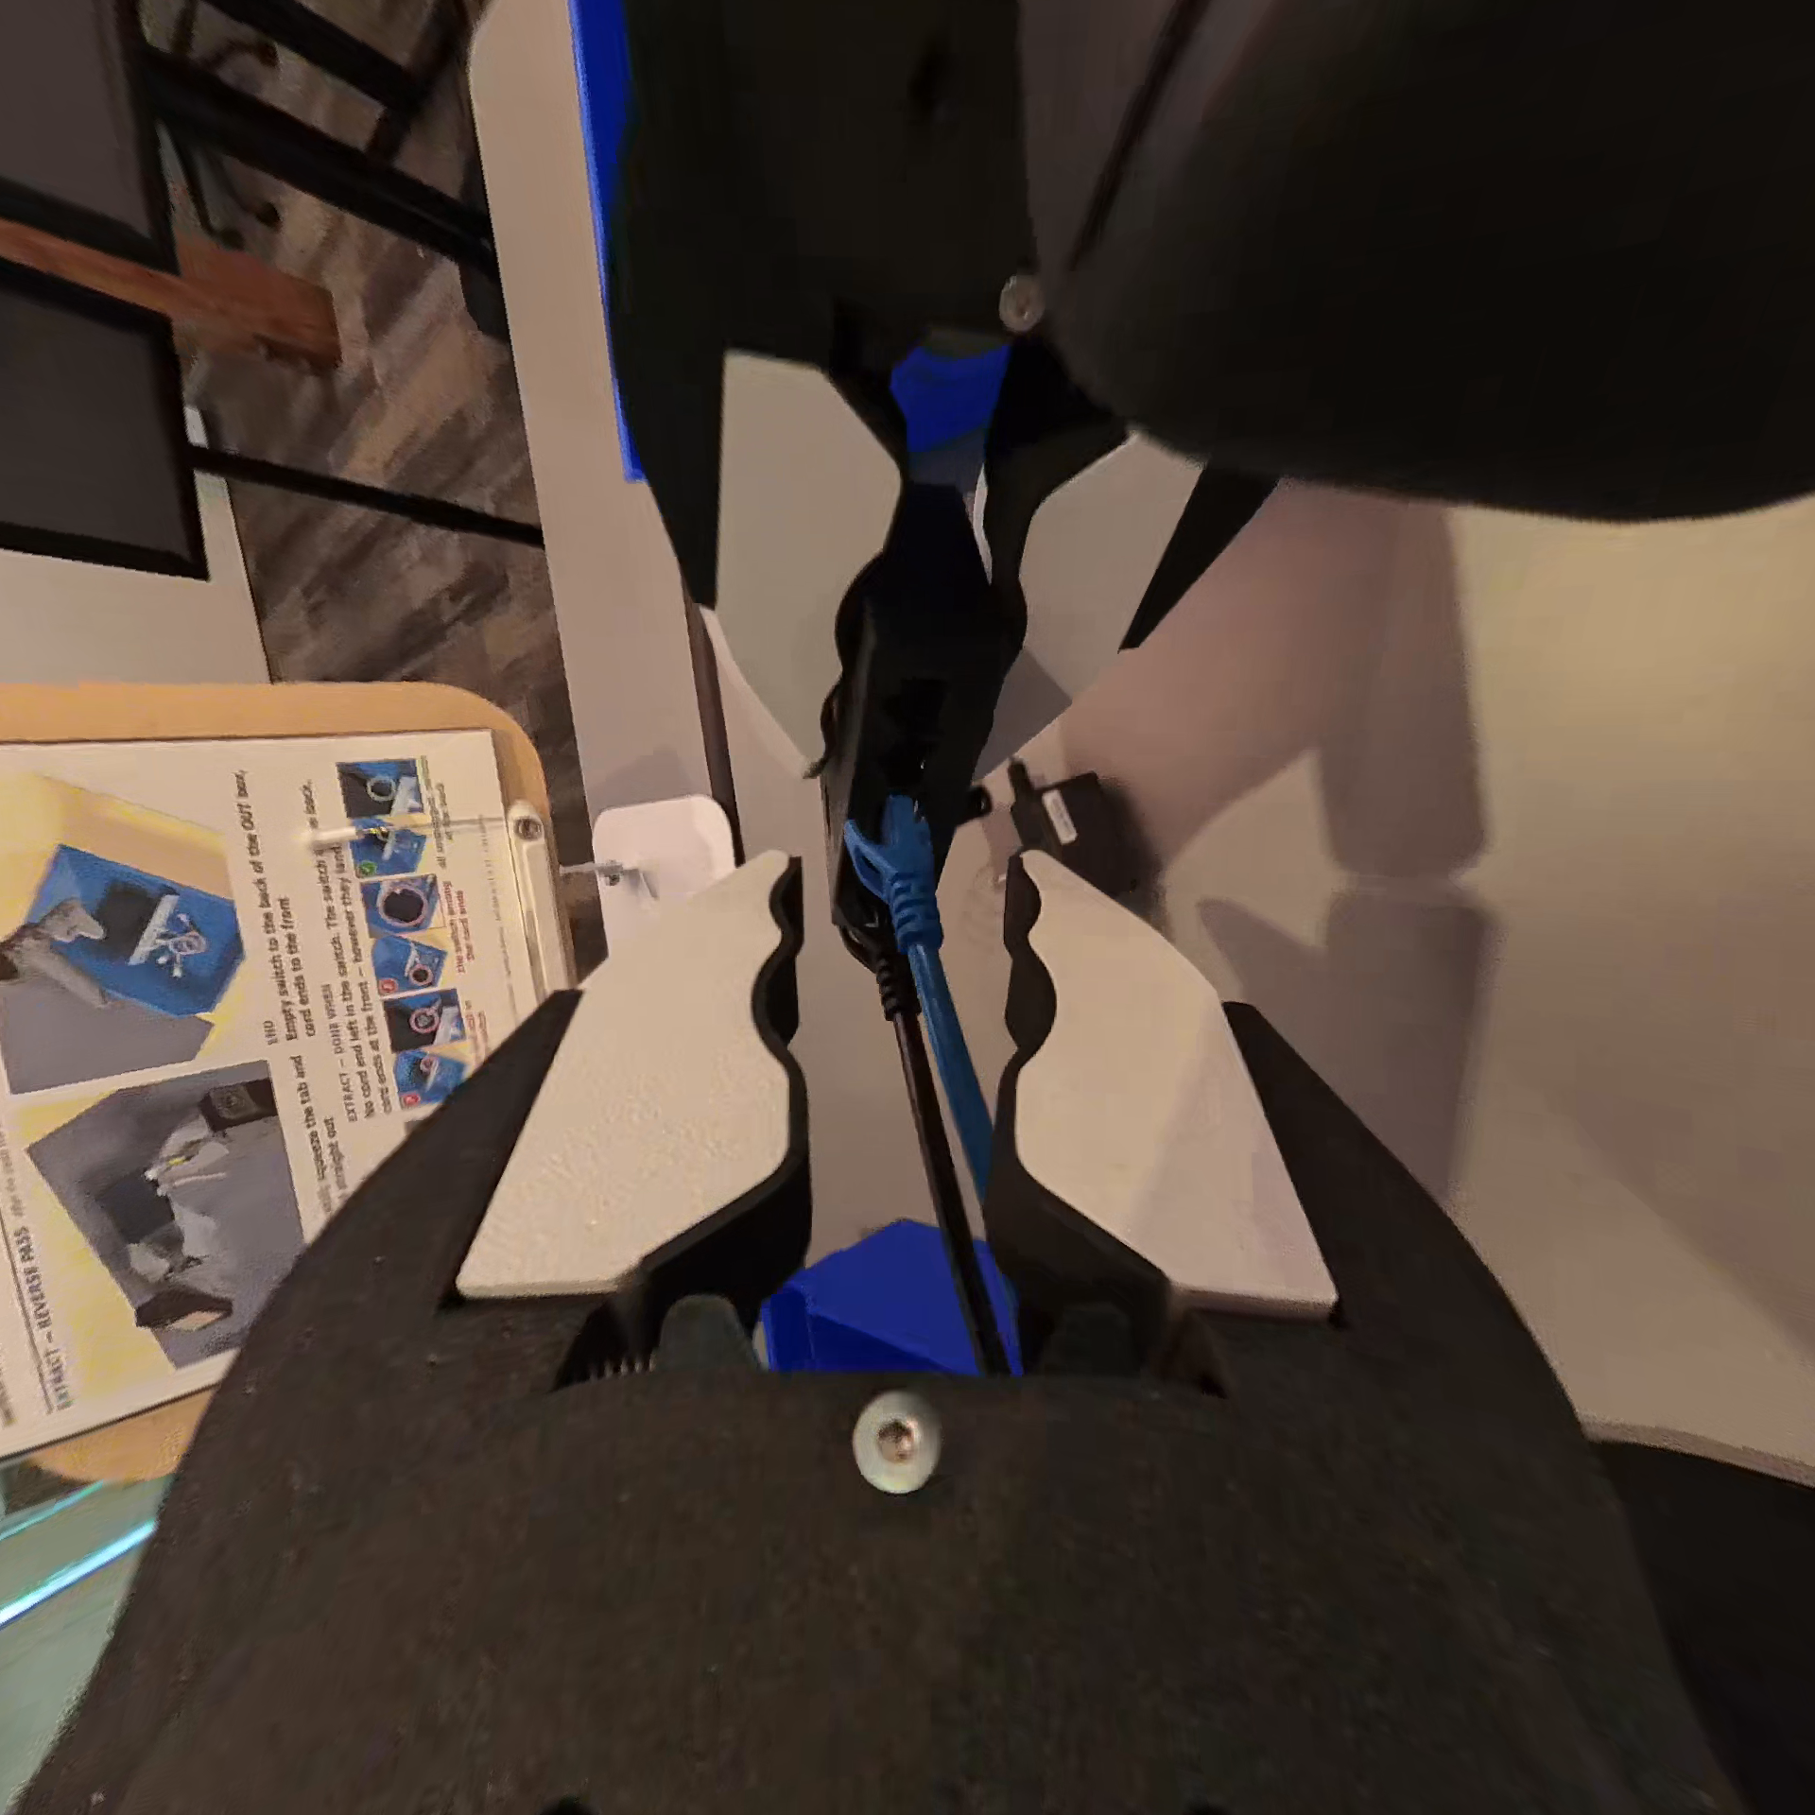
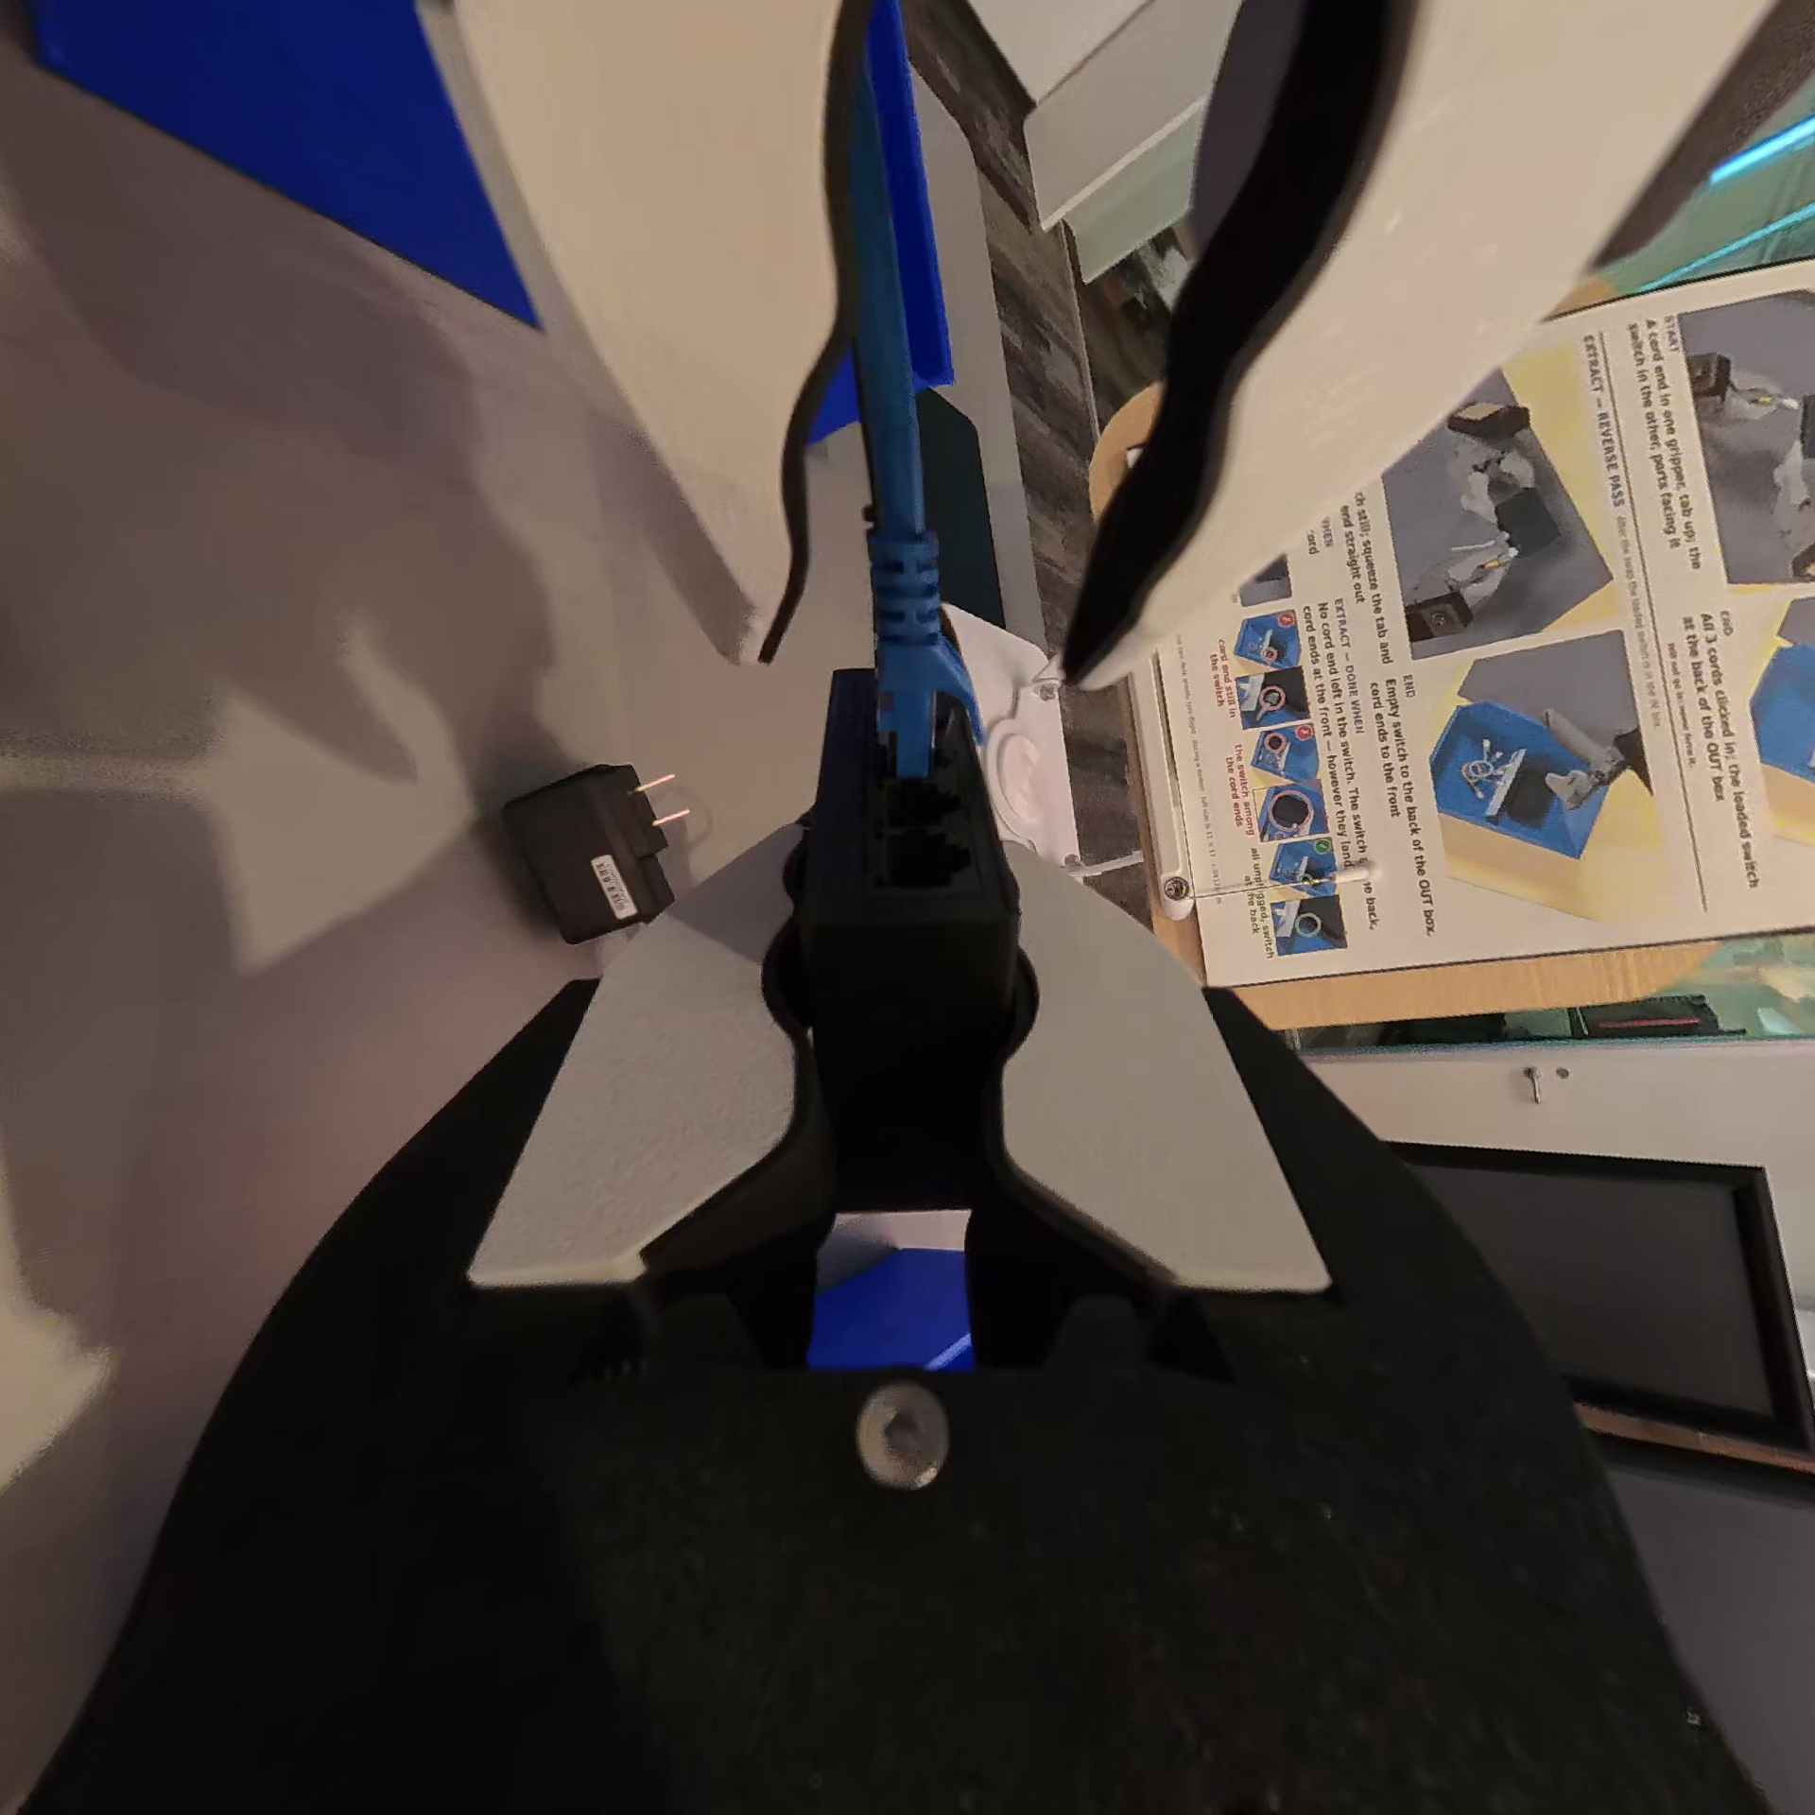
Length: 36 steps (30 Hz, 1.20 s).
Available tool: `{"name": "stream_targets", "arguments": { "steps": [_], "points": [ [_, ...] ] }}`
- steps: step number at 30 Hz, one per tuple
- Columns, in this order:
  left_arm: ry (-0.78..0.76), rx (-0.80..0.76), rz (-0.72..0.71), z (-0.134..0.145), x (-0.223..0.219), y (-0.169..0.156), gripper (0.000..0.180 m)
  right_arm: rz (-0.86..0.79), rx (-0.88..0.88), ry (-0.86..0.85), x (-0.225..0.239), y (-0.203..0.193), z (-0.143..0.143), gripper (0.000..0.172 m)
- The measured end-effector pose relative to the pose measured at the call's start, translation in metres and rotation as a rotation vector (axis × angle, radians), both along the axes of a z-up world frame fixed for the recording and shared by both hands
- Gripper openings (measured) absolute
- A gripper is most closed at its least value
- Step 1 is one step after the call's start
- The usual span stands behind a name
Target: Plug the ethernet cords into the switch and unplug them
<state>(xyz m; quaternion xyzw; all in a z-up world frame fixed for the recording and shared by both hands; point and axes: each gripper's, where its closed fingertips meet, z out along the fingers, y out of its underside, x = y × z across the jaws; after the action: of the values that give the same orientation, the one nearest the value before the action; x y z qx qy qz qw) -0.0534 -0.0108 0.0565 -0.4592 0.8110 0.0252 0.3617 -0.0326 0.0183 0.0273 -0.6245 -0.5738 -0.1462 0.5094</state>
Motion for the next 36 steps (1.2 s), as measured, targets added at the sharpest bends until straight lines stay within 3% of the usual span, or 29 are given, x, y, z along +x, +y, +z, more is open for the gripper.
{"name": "stream_targets", "arguments": {
  "steps": [8,11,18,36],
  "points": [
    [0.083,0.039,0.012,-0.014,0.001,0.013,0.020,0.003,-0.036,0.044,-0.005,0.002,-0.003,0.029],
    [0.085,0.049,-0.020,-0.013,0.001,0.012,0.019,0.022,-0.026,0.064,-0.007,0.001,-0.001,0.029],
    [0.012,-0.094,-0.029,-0.016,0.001,0.013,0.018,0.046,-0.035,0.089,-0.010,0.001,-0.002,0.029],
    [0.006,-0.069,-0.004,-0.018,0.003,0.013,0.013,0.063,-0.085,0.123,-0.010,-0.001,-0.005,0.029]
  ]
}}
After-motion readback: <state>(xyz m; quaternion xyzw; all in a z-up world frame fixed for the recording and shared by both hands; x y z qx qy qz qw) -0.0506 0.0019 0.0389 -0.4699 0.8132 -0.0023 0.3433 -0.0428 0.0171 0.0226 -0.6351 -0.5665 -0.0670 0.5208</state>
